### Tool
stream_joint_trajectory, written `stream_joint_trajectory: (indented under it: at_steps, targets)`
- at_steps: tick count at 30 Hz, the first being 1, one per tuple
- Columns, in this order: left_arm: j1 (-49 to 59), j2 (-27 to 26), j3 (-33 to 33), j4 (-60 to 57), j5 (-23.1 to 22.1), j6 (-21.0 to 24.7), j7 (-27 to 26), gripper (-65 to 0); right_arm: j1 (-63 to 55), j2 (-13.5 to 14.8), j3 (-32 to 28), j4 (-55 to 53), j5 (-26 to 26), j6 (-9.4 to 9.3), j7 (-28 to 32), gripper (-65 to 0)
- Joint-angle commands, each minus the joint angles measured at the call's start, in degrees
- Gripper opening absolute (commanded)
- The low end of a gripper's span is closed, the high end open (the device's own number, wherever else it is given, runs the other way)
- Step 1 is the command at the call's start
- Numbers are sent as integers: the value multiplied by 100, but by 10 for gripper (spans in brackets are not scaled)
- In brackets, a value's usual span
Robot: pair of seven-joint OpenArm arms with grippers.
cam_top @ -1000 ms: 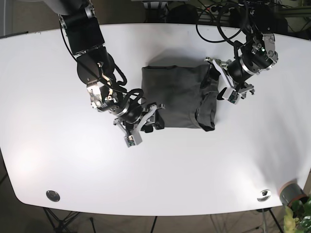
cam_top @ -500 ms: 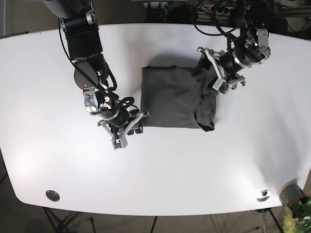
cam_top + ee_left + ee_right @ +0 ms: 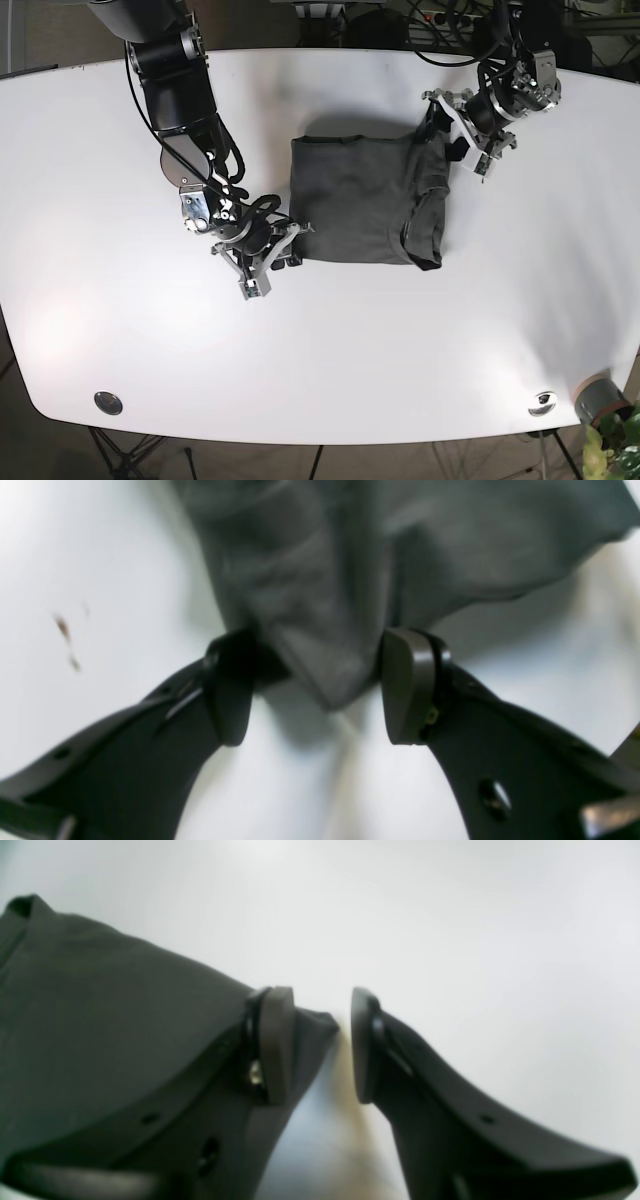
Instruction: Fold the T-shirt properly
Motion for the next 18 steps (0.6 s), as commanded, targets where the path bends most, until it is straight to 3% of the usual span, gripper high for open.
stream_joint_trajectory:
  at_steps: [1, 11, 18]
  targets:
    - [-235, -67, -11, -41, -72, -30, -46, -286, 153, 21, 25, 87, 77, 49, 118, -477]
    - [-1061, -181, 33, -727, -28, -30, -55, -285, -251, 373, 42, 483, 129, 58, 118, -477]
    - [-1975, -128, 508, -1430, 702, -39, -72, -285, -752, 434, 51, 993, 129, 58, 110, -477]
